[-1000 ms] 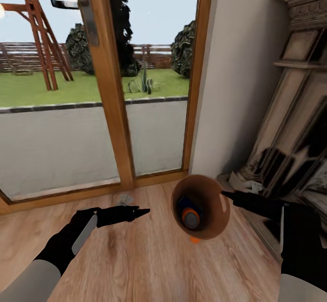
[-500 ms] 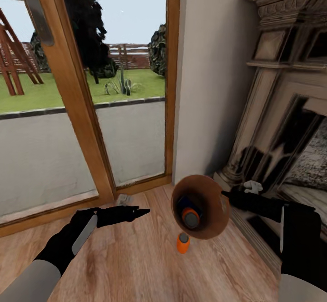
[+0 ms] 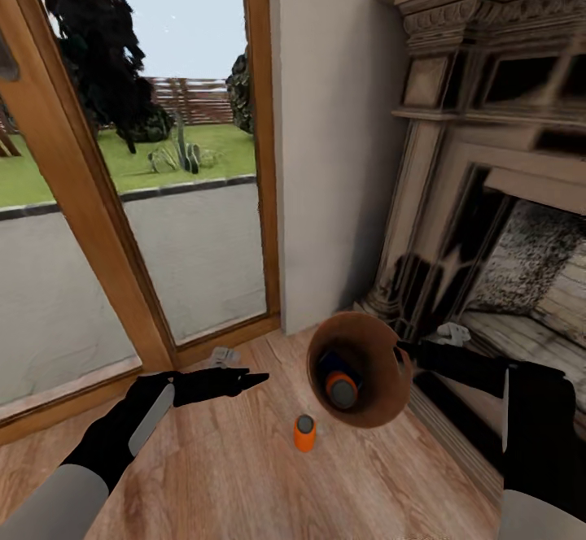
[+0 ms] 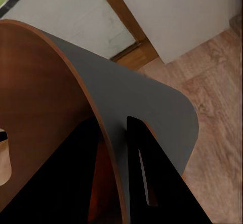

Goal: Put the three can of soda from the living room inside the tash can in the kitchen.

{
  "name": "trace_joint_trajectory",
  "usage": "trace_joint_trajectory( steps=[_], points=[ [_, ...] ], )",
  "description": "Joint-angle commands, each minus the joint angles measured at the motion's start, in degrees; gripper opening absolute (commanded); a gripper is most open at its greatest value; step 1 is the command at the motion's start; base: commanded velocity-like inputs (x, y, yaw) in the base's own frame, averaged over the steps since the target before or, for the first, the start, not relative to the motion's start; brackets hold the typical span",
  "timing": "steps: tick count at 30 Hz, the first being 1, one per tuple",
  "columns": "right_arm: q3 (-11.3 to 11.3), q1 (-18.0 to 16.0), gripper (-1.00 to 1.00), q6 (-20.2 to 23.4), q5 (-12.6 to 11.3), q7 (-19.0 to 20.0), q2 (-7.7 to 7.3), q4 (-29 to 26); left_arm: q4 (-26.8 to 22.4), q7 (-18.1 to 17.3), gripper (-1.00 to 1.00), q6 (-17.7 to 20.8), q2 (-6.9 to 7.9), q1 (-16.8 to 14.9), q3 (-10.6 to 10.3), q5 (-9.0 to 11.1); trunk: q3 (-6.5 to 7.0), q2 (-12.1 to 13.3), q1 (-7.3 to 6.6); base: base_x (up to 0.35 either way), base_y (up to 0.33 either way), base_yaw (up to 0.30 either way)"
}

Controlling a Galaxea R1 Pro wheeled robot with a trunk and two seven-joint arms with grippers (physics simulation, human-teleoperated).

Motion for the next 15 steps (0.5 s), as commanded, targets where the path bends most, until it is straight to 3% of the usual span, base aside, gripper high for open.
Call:
trace_joint_trajectory(
  steps=[1, 5, 15],
  points=[
    [0.02, -0.02, -1.0, 0.95, -1.49, 0.11, 0.02, -0.01, 0.0, -0.03, 1.0, 0.0, 0.0, 0.0, 0.0, 0.0, 0.01, 0.0, -0.01, 0.0, 0.0, -0.253],
    [0.02, -0.02, -1.0, 0.95, -1.45, 0.11, -0.03, -0.04, 0.0, -0.17, 1.0, 0.0, 0.0, 0.0, 0.0, 0.0, 0.01, 0.0, -0.01, 0.0, 0.0, -0.149],
    [-0.07, -0.02, -1.0, 0.95, -1.48, 0.19, -0.66, -0.02, -0.06, -0.18, 1.0, -0.06, 0.0, 0.0, 0.0, 0.0, 0.01, 0.0, -0.01, 0.0, 0.0, -0.008]
  ],
)
